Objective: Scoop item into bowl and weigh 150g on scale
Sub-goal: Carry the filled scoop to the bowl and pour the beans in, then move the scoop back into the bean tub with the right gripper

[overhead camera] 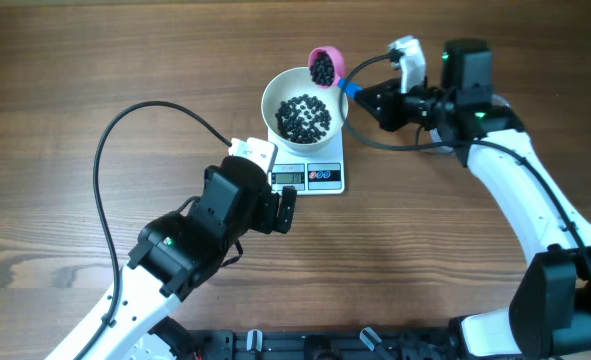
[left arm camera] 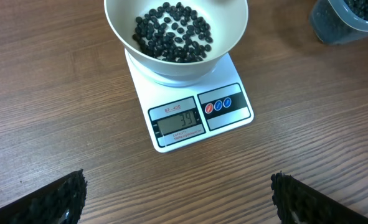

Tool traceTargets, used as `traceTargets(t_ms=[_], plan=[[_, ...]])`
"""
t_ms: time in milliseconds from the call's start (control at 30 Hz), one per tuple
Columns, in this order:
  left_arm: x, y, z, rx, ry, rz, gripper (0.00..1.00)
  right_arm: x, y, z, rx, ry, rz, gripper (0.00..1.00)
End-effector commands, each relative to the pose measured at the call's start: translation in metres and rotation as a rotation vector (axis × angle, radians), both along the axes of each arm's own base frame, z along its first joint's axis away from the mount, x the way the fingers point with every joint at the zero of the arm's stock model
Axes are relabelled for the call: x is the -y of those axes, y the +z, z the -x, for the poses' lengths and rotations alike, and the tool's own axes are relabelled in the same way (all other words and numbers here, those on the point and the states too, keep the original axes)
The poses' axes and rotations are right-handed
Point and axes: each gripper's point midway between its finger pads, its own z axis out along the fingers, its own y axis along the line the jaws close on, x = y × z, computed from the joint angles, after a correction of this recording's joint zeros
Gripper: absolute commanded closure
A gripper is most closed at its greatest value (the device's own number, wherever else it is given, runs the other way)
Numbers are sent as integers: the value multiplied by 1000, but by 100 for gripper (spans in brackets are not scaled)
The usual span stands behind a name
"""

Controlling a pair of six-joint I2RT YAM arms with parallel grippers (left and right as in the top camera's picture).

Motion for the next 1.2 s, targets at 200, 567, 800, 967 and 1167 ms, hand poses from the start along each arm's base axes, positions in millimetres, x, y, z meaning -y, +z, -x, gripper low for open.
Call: traceTargets(t_ms=[200,567,800,967,1167], plan=[[0,1,0,4,-12,-3,0,-7,-11,-8,144,38,203,95],[0,1,0,4,-12,-3,0,-17,14,18,301,158,360,95],[0,1,0,4,-12,-3,0,-27,9,21,397,196,551,96],[0,1,0,4,-12,-3,0,-27,10,20,416,211,564,96],[0,1,0,4,-12,-3,0,-17,64,-4,302,-154,203,96]])
